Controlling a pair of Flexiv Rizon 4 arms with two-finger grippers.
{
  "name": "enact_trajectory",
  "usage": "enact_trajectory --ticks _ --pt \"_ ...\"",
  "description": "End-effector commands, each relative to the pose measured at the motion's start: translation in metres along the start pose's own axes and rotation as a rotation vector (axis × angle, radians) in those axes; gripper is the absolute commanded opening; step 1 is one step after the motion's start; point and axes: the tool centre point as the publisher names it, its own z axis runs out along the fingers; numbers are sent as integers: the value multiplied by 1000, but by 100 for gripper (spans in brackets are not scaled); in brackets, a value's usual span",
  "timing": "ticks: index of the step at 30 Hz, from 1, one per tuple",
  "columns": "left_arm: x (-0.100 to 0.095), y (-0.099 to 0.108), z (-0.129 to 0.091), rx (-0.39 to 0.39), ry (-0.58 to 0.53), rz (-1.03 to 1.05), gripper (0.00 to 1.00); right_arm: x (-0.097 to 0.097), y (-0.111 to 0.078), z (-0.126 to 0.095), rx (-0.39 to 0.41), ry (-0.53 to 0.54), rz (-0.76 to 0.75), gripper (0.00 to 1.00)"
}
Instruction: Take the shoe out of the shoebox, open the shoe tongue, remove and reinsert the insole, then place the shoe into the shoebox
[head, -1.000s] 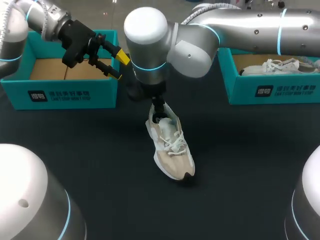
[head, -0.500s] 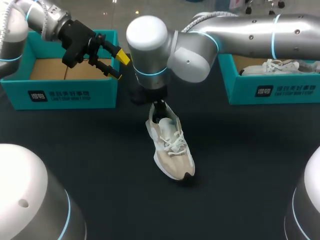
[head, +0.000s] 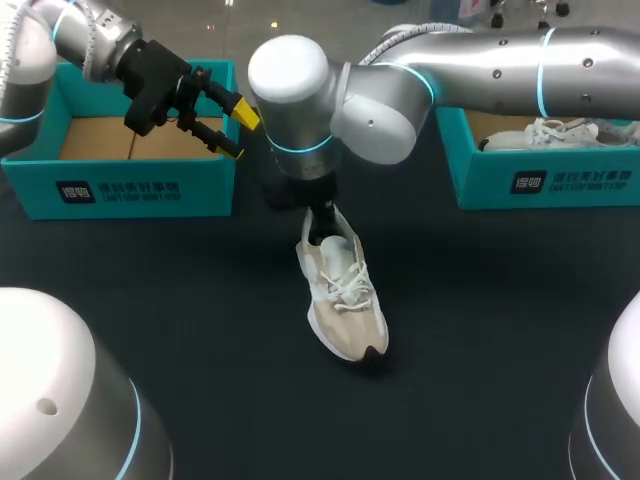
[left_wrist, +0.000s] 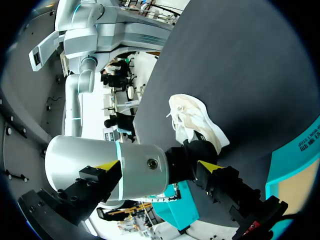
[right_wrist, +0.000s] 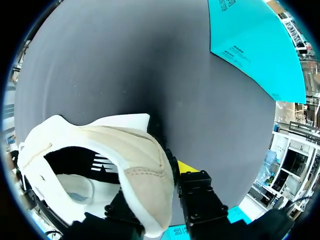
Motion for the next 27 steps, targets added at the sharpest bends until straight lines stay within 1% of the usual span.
enact_trajectory --ticks 1,5,8,10,12,16,19,24,27 --pt "0 0 0 1 4 1 100 1 -10 -15 10 -4 7 0" --pt "0 0 0 1 4 1 100 0 -18 -40 42 7 0 0" --pt "0 0 0 1 4 1 100 -1 -24 -63 62 41 -10 0" --pt "0 0 0 1 4 1 100 -3 -29 -77 63 61 -6 0" --pt "0 0 0 1 4 1 100 -5 -35 -91 42 83 6 0" --pt "0 0 0 1 4 1 100 -11 -43 -119 13 59 35 0" --pt "0 0 0 1 4 1 100 -16 -46 -137 -4 31 44 0" --pt "0 0 0 1 4 1 100 -24 -50 -162 9 -2 29 0" --pt "0 0 0 1 4 1 100 -28 -56 -175 47 -25 36 0"
